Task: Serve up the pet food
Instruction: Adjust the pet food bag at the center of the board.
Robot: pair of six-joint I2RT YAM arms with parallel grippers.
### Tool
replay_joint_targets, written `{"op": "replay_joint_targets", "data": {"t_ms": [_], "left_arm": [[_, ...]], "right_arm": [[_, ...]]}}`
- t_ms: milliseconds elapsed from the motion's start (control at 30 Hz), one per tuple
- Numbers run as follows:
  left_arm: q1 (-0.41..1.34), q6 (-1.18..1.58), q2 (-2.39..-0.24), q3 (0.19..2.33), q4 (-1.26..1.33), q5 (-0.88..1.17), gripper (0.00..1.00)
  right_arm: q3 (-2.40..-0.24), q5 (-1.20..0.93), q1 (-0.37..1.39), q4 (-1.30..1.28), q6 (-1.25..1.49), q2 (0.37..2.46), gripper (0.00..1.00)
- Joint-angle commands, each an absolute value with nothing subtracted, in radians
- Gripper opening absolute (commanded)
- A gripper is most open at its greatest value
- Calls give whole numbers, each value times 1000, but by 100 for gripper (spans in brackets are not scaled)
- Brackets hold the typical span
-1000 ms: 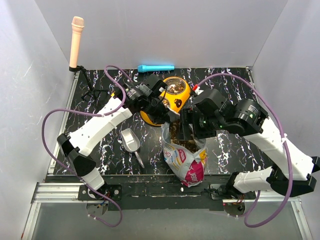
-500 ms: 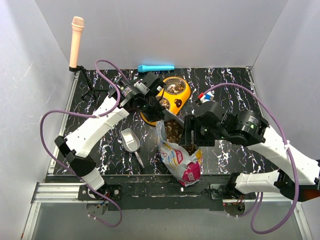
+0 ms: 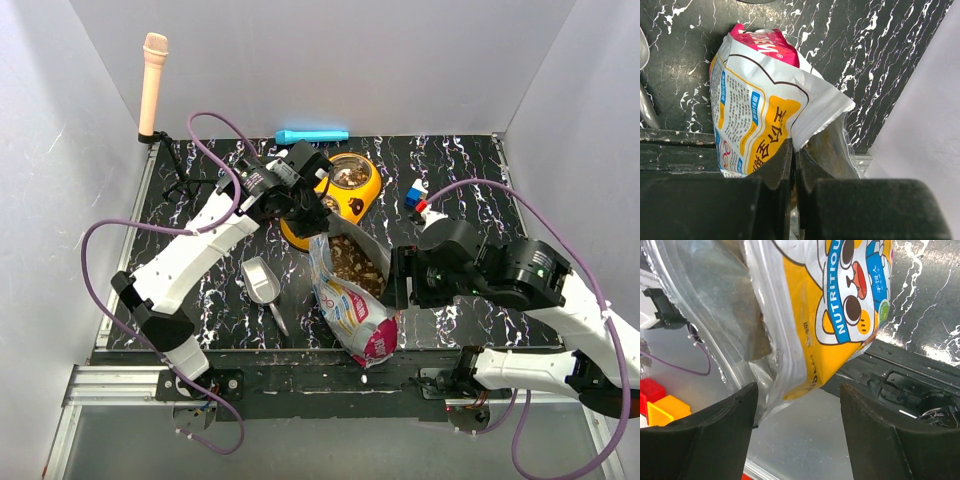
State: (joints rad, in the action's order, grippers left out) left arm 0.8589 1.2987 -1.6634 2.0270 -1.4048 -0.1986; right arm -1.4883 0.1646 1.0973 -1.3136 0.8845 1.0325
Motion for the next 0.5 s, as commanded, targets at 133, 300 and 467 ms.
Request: {"op": "replay_joint_targets", "data": {"t_ms": [133,300,467], "left_arm": [[859,1279,-1644,2198,-1232,-389,0],[868,1264,-1631,2233,-1350,-541,0],[868,1249,-1554,2177,-1382,-673,0]], "right_arm": [[-1531,185,1106,-1585,818,1123,65],[-1586,328,1103,-1589,723,1123,5],[-1655,267,1094,-1487,447,1126,1]]}}
